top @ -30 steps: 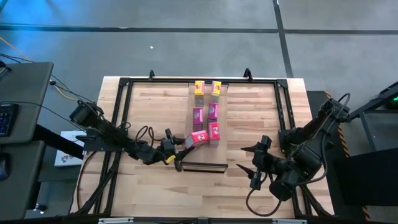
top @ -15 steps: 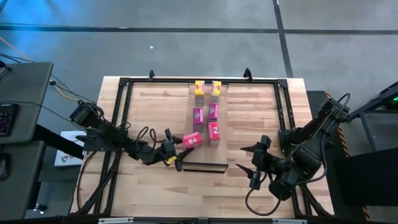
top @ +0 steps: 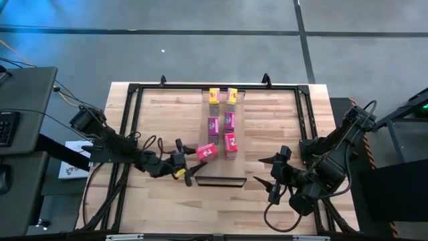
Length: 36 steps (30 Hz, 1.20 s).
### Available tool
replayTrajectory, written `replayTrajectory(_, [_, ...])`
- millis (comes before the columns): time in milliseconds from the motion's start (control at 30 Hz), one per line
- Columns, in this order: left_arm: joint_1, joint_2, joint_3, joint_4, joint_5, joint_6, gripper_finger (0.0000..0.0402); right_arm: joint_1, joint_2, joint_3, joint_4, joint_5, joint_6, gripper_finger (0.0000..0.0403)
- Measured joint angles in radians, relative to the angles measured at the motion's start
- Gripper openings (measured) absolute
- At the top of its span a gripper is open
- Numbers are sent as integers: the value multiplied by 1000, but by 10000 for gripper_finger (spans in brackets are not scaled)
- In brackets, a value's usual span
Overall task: Stack cereal on shelf
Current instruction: Put the red cereal box on the shelf
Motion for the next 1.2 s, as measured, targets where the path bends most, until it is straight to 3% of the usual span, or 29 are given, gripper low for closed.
replayTrajectory(400, [-11, -150, 1, -261, 33, -102, 244, 0, 0, 0, 13, 0, 0, 284])
replayTrajectory(600, [-34, -259, 1, -406, 30, -77, 244, 0, 0, 0, 16, -1, 0, 284])
replayTrajectory(900, [-64, -436, 2, -673, 3, -113, 243, 0, 0, 0, 24, -2, 0, 284])
replayTrajectory(967, [-61, -452, 2, -687, -49, -109, 241, 0, 0, 0, 25, -2, 0, 284])
replayTrajectory(1067, [-15, -441, 2, -683, -93, -111, 219, 0, 0, 0, 31, -2, 0, 284])
replayTrajectory(1200, [65, -386, 2, -687, -25, -161, 139, 0, 0, 0, 42, -2, 0, 284])
